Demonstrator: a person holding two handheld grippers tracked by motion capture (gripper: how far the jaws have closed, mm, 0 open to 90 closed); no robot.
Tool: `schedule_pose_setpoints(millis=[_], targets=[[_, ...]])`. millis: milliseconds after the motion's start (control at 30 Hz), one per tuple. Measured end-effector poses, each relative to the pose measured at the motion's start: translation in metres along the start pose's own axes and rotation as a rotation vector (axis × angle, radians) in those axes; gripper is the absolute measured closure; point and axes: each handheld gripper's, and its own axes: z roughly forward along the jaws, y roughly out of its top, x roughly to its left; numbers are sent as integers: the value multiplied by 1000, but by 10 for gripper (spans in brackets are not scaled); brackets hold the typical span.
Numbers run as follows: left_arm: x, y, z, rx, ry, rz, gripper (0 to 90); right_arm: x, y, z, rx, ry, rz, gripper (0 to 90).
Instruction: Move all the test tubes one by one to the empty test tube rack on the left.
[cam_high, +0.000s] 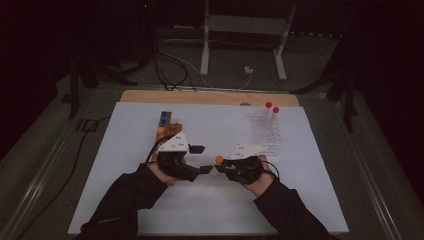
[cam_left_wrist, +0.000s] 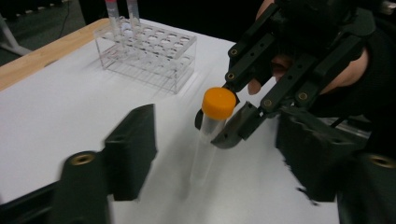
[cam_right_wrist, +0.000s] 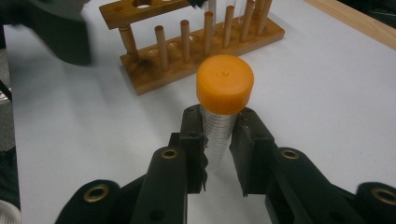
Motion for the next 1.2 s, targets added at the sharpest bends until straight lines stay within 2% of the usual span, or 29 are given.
schedule_pose_setpoints(millis=[67, 567, 733, 1100, 1167, 1200], targets=[[-1, 1, 4, 10, 13, 28, 380, 1, 1, 1, 0, 2, -3, 750], [-5, 5, 22, 31, 16, 67, 658, 4, 3, 4, 9, 17, -4, 750], [-5, 6, 25, 39, 11, 74, 702, 5, 4, 4, 8, 18, -7, 750], [-5, 7, 24, 49, 5, 81, 718, 4, 3, 4, 9, 24, -5, 746], [-4, 8, 23, 49, 0, 77, 718, 4, 3, 3, 2, 28, -6, 732], [-4, 9, 22, 46, 5, 79, 719, 5, 4, 3, 1, 28, -8, 683]])
